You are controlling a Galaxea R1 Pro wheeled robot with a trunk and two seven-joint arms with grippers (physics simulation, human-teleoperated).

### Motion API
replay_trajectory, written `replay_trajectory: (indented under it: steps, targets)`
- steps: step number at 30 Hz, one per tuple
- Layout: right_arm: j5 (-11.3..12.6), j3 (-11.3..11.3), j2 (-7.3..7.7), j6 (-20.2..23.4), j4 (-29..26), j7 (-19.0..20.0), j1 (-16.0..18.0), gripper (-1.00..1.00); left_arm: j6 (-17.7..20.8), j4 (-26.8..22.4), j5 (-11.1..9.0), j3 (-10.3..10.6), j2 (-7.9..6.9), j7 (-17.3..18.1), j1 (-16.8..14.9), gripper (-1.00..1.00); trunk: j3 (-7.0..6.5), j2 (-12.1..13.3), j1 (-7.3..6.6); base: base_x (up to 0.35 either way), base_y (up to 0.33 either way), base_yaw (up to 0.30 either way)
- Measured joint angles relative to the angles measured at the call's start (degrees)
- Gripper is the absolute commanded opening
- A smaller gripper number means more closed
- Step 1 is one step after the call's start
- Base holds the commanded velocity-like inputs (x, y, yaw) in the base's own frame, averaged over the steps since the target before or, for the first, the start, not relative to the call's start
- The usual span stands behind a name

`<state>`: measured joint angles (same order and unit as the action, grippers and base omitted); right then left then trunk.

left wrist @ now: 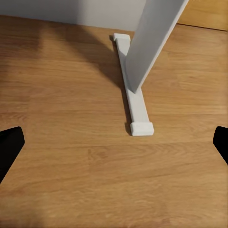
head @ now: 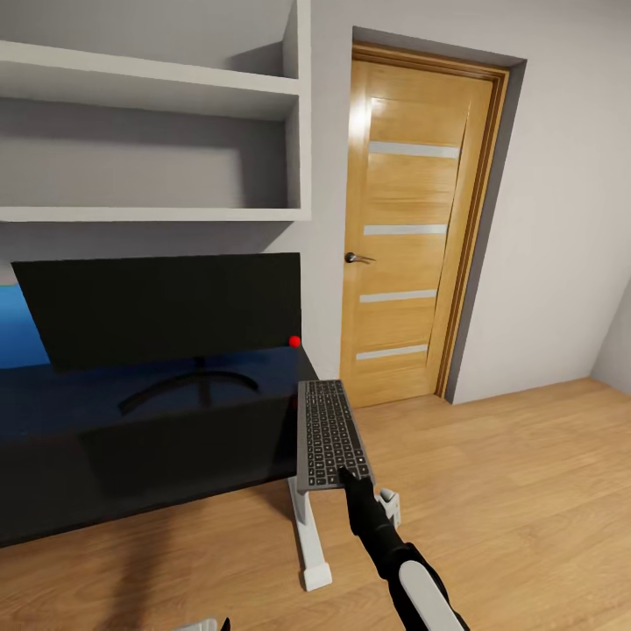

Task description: In the bedroom, organize the workspace by keeping the computer under the desk, ensuring the monitor is on the desk, placing the keyboard on the desk next to the monitor, placing the mouse on the desk next to the keyboard, moving the folder from the swivel chair onto the desk next to the mouse, stacking the notebook on top of the folder with the pen on top of the notebook, and positioning the swivel chair next to the desk.

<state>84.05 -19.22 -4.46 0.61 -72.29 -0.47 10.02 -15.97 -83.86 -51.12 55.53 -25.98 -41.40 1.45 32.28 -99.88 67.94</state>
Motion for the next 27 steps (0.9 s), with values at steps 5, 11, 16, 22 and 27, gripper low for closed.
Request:
replay_trajectory:
  steps: [5, 11, 16, 22, 27]
  targets:
    - [-0.1, 0.0, -0.02, 0.0, 0.1, 0.1, 0.0, -1.0, 0.0, 0.0, 0.0, 0.0, 0.08, 0.0, 0.0, 1.0, 0.0, 0.0, 0.0, 0.0, 0.0, 0.0]
    - [0.0, 0.0, 0.06, 0.0, 0.1, 0.1, 0.0, -1.0, 0.0, 0.0, 0.0, 0.0, 0.08, 0.0, 0.0, 1.0, 0.0, 0.0, 0.0, 0.0, 0.0, 0.0]
    - [0.1, -0.1, -0.01, -0.1, 0.1, 0.2, 0.0, -1.0, 0.0, 0.1, 0.0, 0.0, 0.09, 0.0, 0.0, 1.0, 0.0, 0.0, 0.0, 0.0, 0.0, 0.0]
    - [0.1, -0.2, -0.22, -0.1, 1.8, -0.3, 0.0, 1.0, 0.0, 0.1, 0.0, 0.0, 0.09, 0.0, 0.0, 1.0, 0.01, 0.0, 0.0, 0.0, 0.0, 0.0]
    - [0.1, -0.2, -0.26, -0.1, 1.8, -0.3, 0.0, 1.0, 0.0, 0.1, 0.0, 0.0, 0.09, 0.0, 0.0, 1.0, 0.01, 0.0, 0.0, 0.0, 0.0, 0.0]
